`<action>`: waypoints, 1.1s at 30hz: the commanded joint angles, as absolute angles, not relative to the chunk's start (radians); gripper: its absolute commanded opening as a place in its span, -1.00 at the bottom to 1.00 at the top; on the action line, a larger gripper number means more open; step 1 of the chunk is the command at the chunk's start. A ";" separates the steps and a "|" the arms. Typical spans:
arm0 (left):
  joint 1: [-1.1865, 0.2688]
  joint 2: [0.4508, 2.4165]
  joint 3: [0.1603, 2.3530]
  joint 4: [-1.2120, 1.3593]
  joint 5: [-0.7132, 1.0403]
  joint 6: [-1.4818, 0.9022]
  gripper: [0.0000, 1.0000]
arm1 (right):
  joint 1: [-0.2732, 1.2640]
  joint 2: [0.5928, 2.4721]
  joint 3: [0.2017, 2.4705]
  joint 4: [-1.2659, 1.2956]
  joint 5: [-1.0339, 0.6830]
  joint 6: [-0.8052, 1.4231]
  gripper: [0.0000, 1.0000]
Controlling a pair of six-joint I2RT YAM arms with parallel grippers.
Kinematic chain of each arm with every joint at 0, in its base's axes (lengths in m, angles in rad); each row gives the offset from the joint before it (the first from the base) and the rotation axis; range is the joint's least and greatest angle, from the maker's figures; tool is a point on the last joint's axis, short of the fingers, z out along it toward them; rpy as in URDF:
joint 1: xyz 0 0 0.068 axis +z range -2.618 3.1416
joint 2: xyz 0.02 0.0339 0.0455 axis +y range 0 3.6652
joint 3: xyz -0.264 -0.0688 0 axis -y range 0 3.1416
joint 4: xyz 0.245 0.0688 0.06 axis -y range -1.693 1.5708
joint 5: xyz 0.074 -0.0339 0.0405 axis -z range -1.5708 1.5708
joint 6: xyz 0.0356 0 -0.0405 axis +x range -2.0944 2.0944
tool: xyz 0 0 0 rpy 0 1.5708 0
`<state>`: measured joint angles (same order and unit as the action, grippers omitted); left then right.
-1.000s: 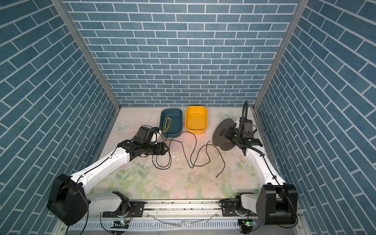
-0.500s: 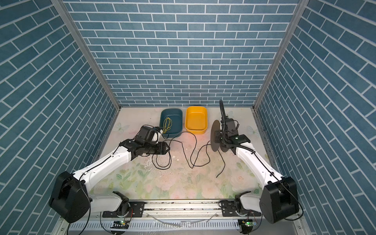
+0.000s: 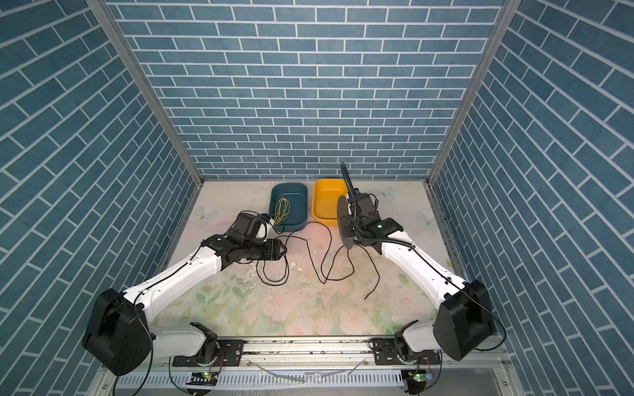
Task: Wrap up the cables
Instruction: 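Lift the grey spool and carry it toward the left gripper with the right gripper, then grasp the spool flange with the left gripper while the right gripper releases it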
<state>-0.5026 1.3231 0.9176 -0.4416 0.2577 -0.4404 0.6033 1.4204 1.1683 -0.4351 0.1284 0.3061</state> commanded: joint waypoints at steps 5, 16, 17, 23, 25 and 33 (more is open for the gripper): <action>-0.507 1.296 0.886 -0.428 0.263 -0.446 0.40 | 0.677 1.473 1.246 -0.407 0.235 0.308 -1.00; -0.506 1.300 0.883 -0.414 0.270 -0.452 0.40 | 0.741 1.519 1.253 -0.428 0.300 0.336 -1.00; -0.506 1.301 0.883 -0.415 0.270 -0.451 0.40 | 0.742 1.519 1.247 -0.423 0.301 0.339 -1.00; -0.509 1.302 0.894 -0.420 0.272 -0.452 0.40 | 0.743 1.526 1.241 -0.424 0.298 0.350 -0.91; -0.512 1.304 0.902 -0.424 0.274 -0.451 0.40 | 0.742 1.524 1.239 -0.417 0.292 0.353 -0.79; -0.548 1.322 0.956 -0.439 0.270 -0.452 0.40 | 0.741 1.524 1.247 -0.412 0.280 0.348 -0.53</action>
<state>-0.5327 1.3148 0.9161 -0.4282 0.2676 -0.4553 0.7372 1.5269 1.1885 -0.4252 0.2661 0.3428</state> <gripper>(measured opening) 0.702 0.231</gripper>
